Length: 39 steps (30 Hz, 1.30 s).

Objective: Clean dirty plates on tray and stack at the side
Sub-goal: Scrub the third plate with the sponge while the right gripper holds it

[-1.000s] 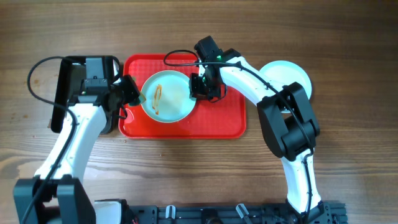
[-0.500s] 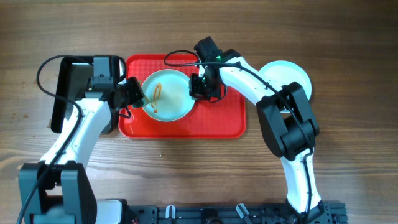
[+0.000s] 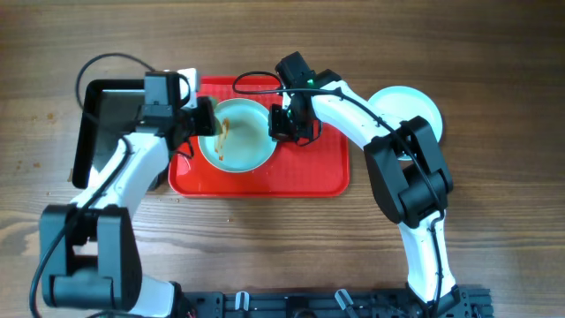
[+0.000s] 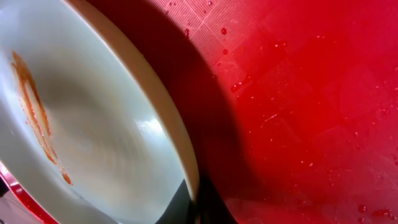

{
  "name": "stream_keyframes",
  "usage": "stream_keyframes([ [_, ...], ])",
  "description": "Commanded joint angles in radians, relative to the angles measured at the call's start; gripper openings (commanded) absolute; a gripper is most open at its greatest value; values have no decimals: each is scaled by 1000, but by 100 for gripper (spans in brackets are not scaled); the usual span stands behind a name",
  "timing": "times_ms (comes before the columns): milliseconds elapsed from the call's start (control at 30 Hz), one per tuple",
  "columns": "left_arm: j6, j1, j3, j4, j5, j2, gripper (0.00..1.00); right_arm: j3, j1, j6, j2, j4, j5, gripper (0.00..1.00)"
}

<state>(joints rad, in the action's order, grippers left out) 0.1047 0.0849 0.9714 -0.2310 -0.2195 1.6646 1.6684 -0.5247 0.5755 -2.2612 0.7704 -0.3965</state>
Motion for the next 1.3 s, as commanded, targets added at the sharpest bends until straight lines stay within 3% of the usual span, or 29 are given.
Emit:
stream_keyframes([
  [0, -105, 49, 3, 88, -2, 78, 4, -7, 1, 0, -32, 0, 19, 4],
  [133, -105, 64, 3, 166, 162, 149, 4, -7, 1, 0, -32, 1, 19, 4],
  [333, -105, 65, 3, 148, 157, 187, 4, -7, 1, 0, -32, -3, 19, 4],
  [467, -106, 66, 3, 121, 68, 191, 4, -7, 1, 0, -32, -3, 19, 4],
  [567, -105, 67, 3, 21, -8, 191, 4, -7, 1, 0, -32, -2, 19, 4],
  [767, -104, 69, 3, -253, -26, 189, 4, -7, 1, 1, -32, -3, 19, 4],
  [900, -104, 68, 3, -321, -105, 189, 4, -7, 0, 0, -32, -3, 19, 4],
  [1000, -103, 68, 5, -279, -229, 189, 4, -7, 0, 0, -32, -2, 18, 4],
  [1100, -37, 69, 5, -143, -248, 189, 4, -7, 0, 1, -32, -2, 18, 4],
  [1267, 194, 69, 5, 56, -16, 224, 4, -7, 0, 1, -32, 0, 19, 4],
])
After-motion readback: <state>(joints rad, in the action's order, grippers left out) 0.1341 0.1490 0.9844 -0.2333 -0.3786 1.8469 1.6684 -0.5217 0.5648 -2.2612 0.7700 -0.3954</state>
